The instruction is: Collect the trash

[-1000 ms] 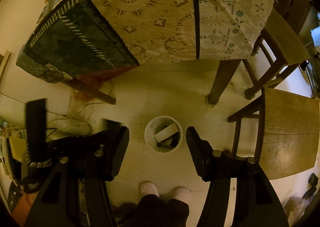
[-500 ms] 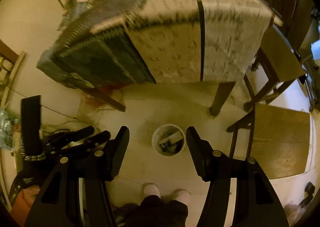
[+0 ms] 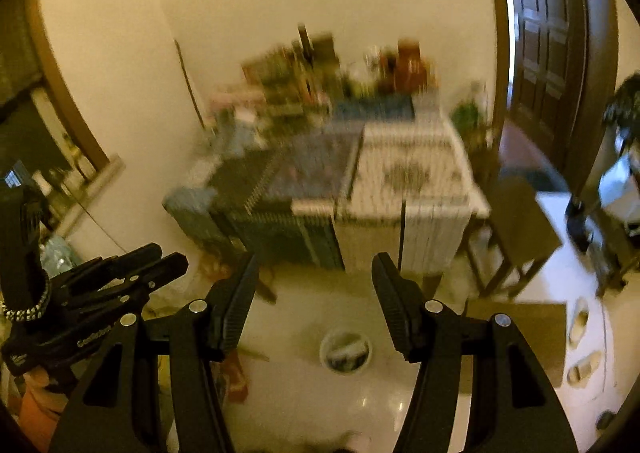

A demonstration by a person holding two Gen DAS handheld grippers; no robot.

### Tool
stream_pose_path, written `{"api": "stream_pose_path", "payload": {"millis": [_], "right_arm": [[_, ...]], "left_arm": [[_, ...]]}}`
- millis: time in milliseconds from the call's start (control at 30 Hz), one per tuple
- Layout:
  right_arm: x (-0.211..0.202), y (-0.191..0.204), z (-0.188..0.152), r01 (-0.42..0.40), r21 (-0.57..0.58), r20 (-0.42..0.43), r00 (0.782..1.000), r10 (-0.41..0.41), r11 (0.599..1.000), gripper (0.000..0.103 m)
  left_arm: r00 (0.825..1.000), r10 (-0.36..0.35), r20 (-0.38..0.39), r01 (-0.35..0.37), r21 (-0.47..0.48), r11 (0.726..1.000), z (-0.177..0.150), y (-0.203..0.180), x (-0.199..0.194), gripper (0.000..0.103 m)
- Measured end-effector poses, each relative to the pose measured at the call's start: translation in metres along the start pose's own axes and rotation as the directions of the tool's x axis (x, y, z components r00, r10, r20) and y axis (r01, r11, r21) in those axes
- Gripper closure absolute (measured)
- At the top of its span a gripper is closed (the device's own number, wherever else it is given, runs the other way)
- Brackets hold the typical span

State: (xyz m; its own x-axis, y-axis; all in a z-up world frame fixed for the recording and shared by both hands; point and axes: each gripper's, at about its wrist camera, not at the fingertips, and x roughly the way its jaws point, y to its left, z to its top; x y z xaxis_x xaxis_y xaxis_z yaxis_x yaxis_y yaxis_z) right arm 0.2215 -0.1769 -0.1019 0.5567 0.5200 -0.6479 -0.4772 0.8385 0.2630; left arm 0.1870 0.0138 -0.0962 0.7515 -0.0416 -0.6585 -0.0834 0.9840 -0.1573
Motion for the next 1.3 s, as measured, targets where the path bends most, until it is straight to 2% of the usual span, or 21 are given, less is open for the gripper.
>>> {"api": "stream_pose_path", "payload": {"millis": [133,300,400,433,467,567,667,733,1300], "right_arm": [[-0.057,0.028,0.004,0.015,-0.041,0.136,0.991,-0.009,0.999,0.048],[-0.115,0.067,-0.008,0.057,-0.092,0.267,0.963,-0.03,0.994,0.048],[-0.134,0.084,-0.018,0.073,-0.112,0.302,0.953,-0.036,0.991,0.048],[-0.136,0.087,-0.021,0.074,-0.115,0.306,0.951,-0.036,0.991,0.047],[-0.14,0.092,-0.025,0.075,-0.116,0.31,0.95,-0.036,0.99,0.04],[-0.151,0.099,-0.034,0.077,-0.108,0.324,0.945,-0.038,0.991,0.025],[-0.159,0.104,-0.043,0.075,-0.094,0.337,0.941,-0.039,0.993,0.009],[-0.162,0.109,-0.046,0.084,-0.087,0.346,0.937,-0.048,0.993,0.006],[-0.176,0.132,-0.067,0.149,-0.129,0.345,0.934,-0.097,0.98,0.006]], "left_arm": [[0.993,-0.036,0.112,0.033,0.026,0.999,0.004,-0.01,-0.066,0.057],[0.975,-0.053,0.218,0.043,0.052,0.998,-0.009,-0.014,-0.143,0.053],[0.963,-0.049,0.264,0.033,0.065,0.997,-0.022,-0.014,-0.181,0.035],[0.96,-0.048,0.276,0.03,0.069,0.997,-0.027,-0.014,-0.192,0.023],[0.956,-0.04,0.291,0.02,0.071,0.997,-0.031,-0.014,-0.201,0.013],[0.946,-0.013,0.325,-0.01,0.067,0.998,-0.043,-0.015,-0.222,0.008],[0.943,-0.015,0.334,-0.011,0.074,0.997,-0.051,-0.012,-0.234,0.007],[0.94,-0.013,0.341,-0.015,0.08,0.997,-0.057,-0.011,-0.242,0.007],[0.94,-0.026,0.34,-0.004,0.087,0.996,-0.068,-0.004,-0.257,0.007]]}}
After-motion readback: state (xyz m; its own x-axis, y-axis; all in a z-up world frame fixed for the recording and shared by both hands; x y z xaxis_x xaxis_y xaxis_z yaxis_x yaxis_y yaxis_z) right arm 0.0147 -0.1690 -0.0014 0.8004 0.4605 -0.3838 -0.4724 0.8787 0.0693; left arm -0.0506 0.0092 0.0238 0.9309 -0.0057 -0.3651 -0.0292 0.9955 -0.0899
